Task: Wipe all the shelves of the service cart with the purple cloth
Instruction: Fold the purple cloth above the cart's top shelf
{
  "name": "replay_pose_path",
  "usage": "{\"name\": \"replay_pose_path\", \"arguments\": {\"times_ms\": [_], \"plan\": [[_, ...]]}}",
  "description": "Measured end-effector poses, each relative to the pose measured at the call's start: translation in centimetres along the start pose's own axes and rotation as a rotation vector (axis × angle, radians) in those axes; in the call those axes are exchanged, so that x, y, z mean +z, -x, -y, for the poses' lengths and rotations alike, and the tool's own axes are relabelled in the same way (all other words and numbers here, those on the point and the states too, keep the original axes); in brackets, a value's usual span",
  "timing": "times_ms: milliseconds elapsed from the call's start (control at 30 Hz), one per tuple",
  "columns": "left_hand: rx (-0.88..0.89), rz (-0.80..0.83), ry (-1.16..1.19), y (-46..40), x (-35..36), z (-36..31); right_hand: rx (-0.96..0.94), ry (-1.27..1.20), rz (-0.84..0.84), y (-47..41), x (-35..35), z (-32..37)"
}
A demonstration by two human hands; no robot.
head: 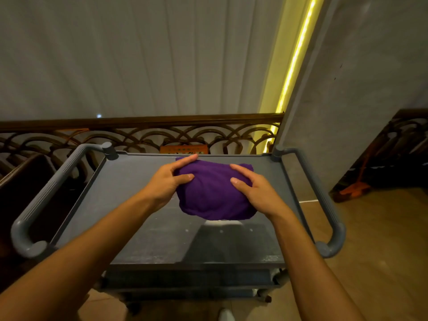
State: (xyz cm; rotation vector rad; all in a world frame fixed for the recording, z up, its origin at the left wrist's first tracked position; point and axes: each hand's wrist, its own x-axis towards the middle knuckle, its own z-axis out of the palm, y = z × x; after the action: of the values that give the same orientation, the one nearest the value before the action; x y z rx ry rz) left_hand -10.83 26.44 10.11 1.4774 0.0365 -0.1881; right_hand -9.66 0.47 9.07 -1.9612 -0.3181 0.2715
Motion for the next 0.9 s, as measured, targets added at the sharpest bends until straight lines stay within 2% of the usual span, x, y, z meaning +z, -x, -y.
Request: {"name": "replay_pose_path", "arguments": {"times_ms": [133, 200, 267, 300, 367, 433, 567, 667, 800, 900], "plan": [[0.006, -0.019, -0.248, -1.9, 1.6, 1.7, 0.037, -0.089, -0.171, -1.6, -1.3, -1.8], [-0.008, -0.054, -0.237, -3.0, 2.9, 2.6, 0.119, -0.463, -0.272, -2.5, -1.9, -2.8], [-0.054, -0.060, 0.063, -4.4, 4.6, 3.1, 0.292, -0.992, -0.341, -3.3, -1.7, -4.3], [-0.074, -0.043, 0.232, -4.9, 5.2, 3.2, 0.382, -1.181, -0.337, -3.3, -1.0, -5.0], [-0.092, 0.002, 0.449, -6.6, 6.6, 3.5, 0.488, -1.357, -0.301, -3.7, 0.4, -7.2], [-0.100, 0.065, 0.535, -7.8, 7.5, 3.5, 0.526, -1.411, -0.232, -4.1, 1.8, -9.1], [-0.100, 0.160, 0.550, -8.9, 7.9, 3.7, 0.526, -1.364, 0.025, -5.2, 2.9, -10.4], [-0.099, 0.124, 0.599, -9.7, 7.6, 3.4, 0.516, -1.358, 0.116, -6.4, 2.1, -10.7], [-0.109, -0.136, 0.520, -10.6, 5.9, 3.2, 0.367, -1.339, 0.081, -7.6, 1.2, -9.6], [-0.133, -0.174, 0.440, -10.6, 4.5, 3.5, 0.282, -1.265, -0.042, -8.7, 0.3, -8.5]]}}
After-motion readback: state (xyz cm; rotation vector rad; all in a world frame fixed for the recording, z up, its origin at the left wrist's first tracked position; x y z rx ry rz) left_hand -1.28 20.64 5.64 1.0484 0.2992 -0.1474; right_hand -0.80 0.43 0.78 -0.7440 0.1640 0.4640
